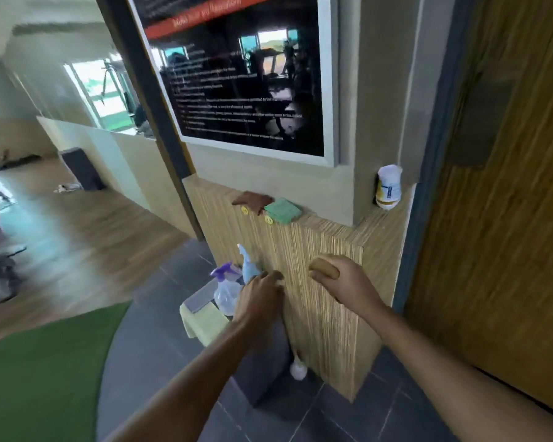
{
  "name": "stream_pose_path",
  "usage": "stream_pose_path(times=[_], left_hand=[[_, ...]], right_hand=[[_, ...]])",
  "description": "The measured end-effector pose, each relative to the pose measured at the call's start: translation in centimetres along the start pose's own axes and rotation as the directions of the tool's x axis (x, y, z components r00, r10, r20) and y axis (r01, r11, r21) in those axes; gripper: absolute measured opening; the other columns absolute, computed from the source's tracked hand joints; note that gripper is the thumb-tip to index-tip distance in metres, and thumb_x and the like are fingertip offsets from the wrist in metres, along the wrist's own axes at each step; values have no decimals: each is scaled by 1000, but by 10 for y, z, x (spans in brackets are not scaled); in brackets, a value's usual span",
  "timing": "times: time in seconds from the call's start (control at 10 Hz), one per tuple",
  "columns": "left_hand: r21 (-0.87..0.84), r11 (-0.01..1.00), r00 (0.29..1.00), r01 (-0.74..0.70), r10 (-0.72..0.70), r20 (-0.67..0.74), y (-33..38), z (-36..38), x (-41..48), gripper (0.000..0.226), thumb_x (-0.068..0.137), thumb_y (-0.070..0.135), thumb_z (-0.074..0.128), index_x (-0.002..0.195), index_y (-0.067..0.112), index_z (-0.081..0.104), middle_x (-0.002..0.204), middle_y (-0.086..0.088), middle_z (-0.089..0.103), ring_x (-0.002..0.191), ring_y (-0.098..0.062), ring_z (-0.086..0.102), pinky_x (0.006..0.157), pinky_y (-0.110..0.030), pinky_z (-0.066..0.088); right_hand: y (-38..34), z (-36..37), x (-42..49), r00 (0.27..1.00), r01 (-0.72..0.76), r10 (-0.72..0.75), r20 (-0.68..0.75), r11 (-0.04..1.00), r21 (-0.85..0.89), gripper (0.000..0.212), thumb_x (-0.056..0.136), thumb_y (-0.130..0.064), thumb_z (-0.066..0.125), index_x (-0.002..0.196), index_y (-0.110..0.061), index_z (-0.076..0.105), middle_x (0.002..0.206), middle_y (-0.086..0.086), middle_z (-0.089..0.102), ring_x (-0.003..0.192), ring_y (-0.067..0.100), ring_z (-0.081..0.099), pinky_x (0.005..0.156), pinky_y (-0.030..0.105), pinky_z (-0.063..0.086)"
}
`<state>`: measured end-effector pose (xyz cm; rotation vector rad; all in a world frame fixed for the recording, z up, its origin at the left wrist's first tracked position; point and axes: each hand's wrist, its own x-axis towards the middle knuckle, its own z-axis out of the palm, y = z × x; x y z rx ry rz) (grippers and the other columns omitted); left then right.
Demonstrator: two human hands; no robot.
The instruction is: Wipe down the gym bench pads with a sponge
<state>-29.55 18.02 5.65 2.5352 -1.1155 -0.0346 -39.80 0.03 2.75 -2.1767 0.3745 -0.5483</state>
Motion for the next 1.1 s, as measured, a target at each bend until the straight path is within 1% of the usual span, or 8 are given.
stream_pose_path(times=[0.3, 0.4, 0.5, 0.6, 0.7, 0.9, 1.0, 1.1], left_hand=[[-53, 966, 967, -254, 252, -43, -52, 36, 218, 37, 91, 19, 54, 127, 13, 59, 128, -8, 59, 120, -30, 54, 99, -41, 45], [20, 911, 902, -412, 411, -131, -75, 59, 270, 42, 87, 23, 53, 126, 9, 59, 130, -14, 58, 122, -36, 53, 105, -48, 42], [63, 864, 861, -499, 503, -79, -88, 78, 299, 50, 96, 35, 42, 138, 9, 49, 146, -14, 48, 139, -34, 39, 116, -55, 27], [56, 806, 805, -589, 592, -46, -96, 97, 311, 54, 99, 40, 35, 142, 8, 48, 151, -11, 43, 143, -29, 35, 119, -51, 19], [85, 783, 783, -617, 621, -41, -101, 107, 312, 53, 102, 39, 32, 144, 8, 45, 152, -9, 42, 144, -27, 32, 119, -51, 21], [94, 781, 784, -618, 621, -7, -101, 105, 310, 55, 102, 39, 29, 145, 7, 42, 151, -10, 43, 144, -27, 33, 120, -49, 17], [62, 783, 784, -619, 621, -4, -98, 92, 313, 58, 101, 42, 26, 146, 8, 41, 152, -10, 41, 144, -29, 32, 120, -51, 19], [-7, 819, 817, -574, 572, -79, -105, 78, 297, 58, 101, 42, 27, 150, 11, 32, 155, -12, 34, 147, -30, 22, 121, -49, 15]], right_hand=[[56, -4, 164, 992, 123, -120, 38, 870, -478, 51, 91, -44, 63, 134, -15, 60, 130, 7, 58, 118, 22, 56, 97, 27, 41], [86, 7, 187, 964, 231, -260, 60, 699, -677, 55, 95, -50, 48, 140, -18, 52, 141, 9, 51, 128, 25, 49, 107, 39, 42], [96, 13, 196, 973, 178, -219, 73, 510, -842, 64, 95, -60, 38, 149, -26, 40, 154, 7, 36, 138, 27, 34, 112, 43, 25], [92, 21, 191, 971, 139, -237, 34, 442, -886, 62, 97, -59, 43, 149, -26, 41, 153, 5, 40, 135, 25, 37, 109, 41, 28], [95, 33, 181, 982, 106, -188, 15, 484, -868, 53, 104, -50, 34, 147, -21, 45, 150, 4, 48, 139, 22, 43, 112, 39, 38], [90, 29, 179, 994, 21, 75, 80, 581, -814, 59, 103, -55, 26, 156, -27, 23, 163, -2, 26, 151, 16, 19, 123, 36, 17], [72, 26, 176, 996, -49, 86, 1, 578, -814, 70, 99, -66, 28, 158, -30, 12, 166, -4, 14, 153, 14, 9, 124, 37, 8], [49, 40, 151, 966, -231, 66, -250, 657, -717, 68, 100, -62, 34, 156, -28, 19, 162, -2, 27, 149, 16, 23, 123, 42, 21]])
